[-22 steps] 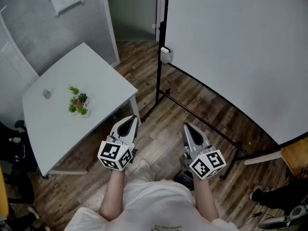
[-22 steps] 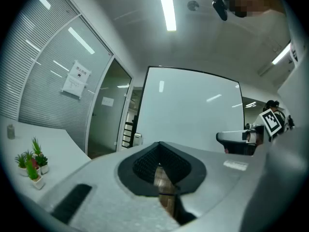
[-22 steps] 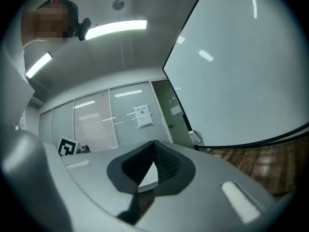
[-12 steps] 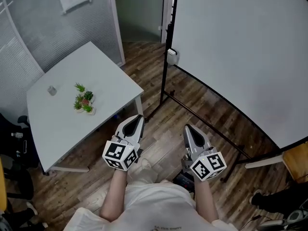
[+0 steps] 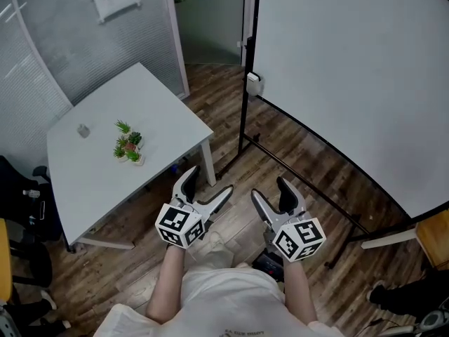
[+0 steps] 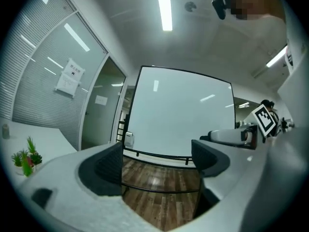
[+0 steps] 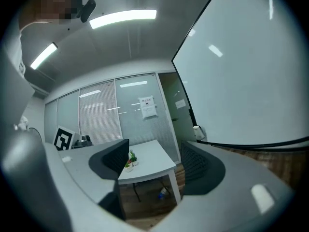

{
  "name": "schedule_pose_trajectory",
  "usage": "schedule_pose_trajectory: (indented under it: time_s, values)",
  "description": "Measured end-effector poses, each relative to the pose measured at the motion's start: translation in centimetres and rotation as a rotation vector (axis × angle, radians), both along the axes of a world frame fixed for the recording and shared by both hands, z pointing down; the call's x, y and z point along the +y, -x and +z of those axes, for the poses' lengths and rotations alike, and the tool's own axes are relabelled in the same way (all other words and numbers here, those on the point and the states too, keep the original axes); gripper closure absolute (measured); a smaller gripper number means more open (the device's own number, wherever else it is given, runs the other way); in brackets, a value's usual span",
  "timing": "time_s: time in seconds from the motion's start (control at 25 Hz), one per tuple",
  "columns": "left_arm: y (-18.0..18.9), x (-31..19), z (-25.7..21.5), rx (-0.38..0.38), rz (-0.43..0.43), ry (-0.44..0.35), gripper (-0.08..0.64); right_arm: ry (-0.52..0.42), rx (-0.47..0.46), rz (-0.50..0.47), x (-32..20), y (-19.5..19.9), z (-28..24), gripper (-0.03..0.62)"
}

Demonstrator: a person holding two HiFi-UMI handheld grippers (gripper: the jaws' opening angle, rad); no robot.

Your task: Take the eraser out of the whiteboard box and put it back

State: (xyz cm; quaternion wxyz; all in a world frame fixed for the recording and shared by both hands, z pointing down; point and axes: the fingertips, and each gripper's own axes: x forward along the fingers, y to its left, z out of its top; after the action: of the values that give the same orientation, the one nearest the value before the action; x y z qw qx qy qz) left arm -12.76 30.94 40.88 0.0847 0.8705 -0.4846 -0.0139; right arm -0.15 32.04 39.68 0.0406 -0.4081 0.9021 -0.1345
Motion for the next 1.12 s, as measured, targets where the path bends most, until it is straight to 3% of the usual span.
schedule_pose_trajectory:
  time_s: [0.28, 0.56, 0.84, 1.12]
  values:
    - [-2.1, -0.7, 0.2, -0.058, 0.003, -0.015, 0.117, 0.001, -0.034, -0.001, -0.4, -2.0, 0.1, 0.250]
    - [-4.1, -4.6, 0.9, -0.050, 0.019, -0.004, 0.117, 0.009, -0.044, 0.014, -4.1, -3.9, 0.8, 0.261]
    - [-5.4, -13.6, 3.7, -0.054, 0.023, 0.031, 0.117, 0.029, -0.036, 0.012, -11.9, -4.8, 2.7, 0.262]
    - [-5.1, -25.4, 2.6, -0.038, 0.022, 0.038, 0.117, 0.027, -0.019, -0.009, -22.6, -3.8, 1.4, 0.265]
